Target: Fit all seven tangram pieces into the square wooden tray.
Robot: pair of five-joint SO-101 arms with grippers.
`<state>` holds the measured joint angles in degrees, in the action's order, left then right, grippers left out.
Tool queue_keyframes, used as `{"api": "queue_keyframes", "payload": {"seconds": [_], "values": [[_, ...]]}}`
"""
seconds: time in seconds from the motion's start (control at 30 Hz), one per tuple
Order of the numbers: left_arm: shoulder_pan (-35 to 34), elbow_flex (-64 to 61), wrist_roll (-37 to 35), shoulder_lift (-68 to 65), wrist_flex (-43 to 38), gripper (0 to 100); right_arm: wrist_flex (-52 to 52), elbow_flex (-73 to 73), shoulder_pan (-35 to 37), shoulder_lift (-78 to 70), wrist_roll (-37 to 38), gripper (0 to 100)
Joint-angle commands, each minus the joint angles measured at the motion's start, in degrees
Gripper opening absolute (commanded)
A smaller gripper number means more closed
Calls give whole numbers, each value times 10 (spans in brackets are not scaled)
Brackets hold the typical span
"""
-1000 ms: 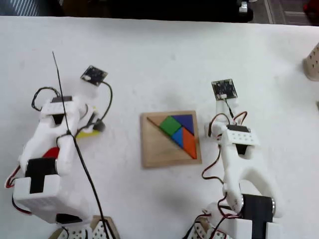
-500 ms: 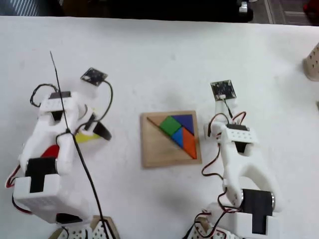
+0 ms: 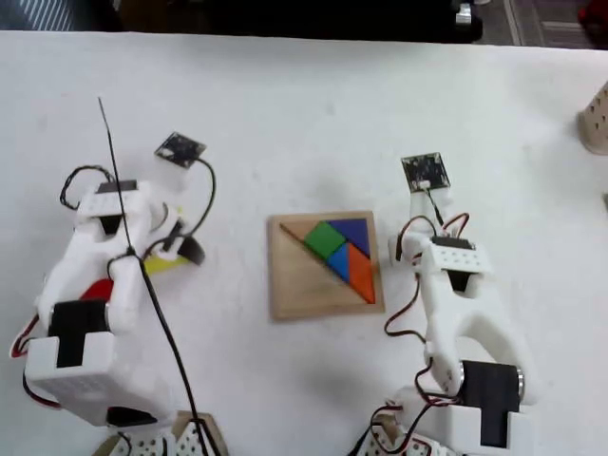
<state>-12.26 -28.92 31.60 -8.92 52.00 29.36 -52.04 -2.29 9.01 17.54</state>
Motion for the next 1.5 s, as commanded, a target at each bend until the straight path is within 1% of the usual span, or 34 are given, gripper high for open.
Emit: {"api": "queue_keyframes", "payload": {"seconds": [0.0, 0.1, 0.5, 1.27, 1.47], "values": [[-6, 3, -3, 20, -21, 296, 3, 26, 6, 3, 7, 18], [-8, 1, -34, 20, -22, 318, 3, 26, 6, 3, 7, 18], [-14, -1, -38, 20, -21, 255, 3, 27, 6, 2, 7, 18], [-14, -7, -40, 25, -20, 256, 0, 28, 6, 0, 7, 18], [-15, 17, -40, 22, 14, 256, 0, 28, 7, 0, 7, 18]]}}
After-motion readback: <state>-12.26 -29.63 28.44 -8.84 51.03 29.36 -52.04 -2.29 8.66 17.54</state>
